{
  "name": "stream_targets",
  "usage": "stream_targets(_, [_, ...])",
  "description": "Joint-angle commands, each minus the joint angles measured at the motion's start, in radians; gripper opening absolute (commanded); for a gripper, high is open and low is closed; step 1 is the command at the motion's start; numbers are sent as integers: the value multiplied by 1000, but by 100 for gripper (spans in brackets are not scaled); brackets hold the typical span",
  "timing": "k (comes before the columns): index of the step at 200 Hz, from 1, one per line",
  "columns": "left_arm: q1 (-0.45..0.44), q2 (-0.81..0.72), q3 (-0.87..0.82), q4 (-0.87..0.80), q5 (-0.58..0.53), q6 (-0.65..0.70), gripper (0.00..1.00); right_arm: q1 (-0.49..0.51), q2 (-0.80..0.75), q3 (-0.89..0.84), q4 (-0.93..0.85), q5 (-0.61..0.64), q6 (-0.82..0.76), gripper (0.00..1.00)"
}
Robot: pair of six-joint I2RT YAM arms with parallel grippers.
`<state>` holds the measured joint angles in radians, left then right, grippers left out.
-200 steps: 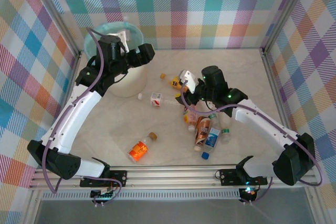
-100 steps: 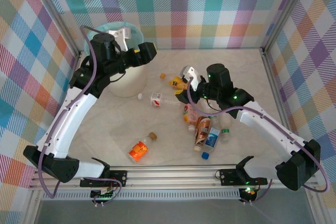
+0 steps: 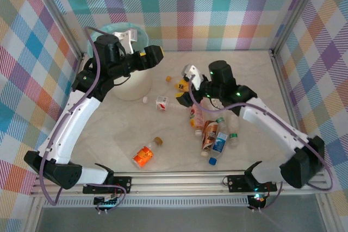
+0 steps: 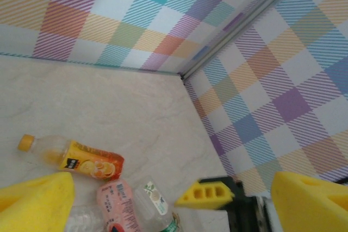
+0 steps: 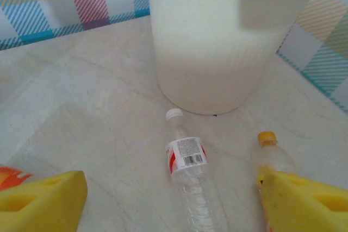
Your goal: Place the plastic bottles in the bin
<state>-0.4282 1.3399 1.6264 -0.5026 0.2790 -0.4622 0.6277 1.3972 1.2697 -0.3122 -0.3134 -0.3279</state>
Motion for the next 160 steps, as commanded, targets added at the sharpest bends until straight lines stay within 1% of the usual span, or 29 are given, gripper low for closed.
stream_targets(1, [-1,-40,-17,-42,-89,19,93,-6,155,96,-139,21,-49,92])
stream_targets(21, [2,-56,-17,-71,-132,37,93,-8,295,175,-213,80,-99,100])
stream_targets(50, [3,-90,-30,-106,-183,63,93,-9,472,285,-299,137,-150,100])
stream_targets(91, [10,-125,-52,-122,-205,73,93,-10,677,458,-435,151,-182,100])
stream_targets(107, [11,-129,-58,-129,-209,76,93,-10,735,504,-479,160,-190,100])
stream_targets(145, [12,-137,-76,-129,-215,78,93,-8,787,523,-515,121,-209,100])
stream_targets(160, [12,-137,-87,-121,-216,73,93,-8,805,524,-518,116,-214,95])
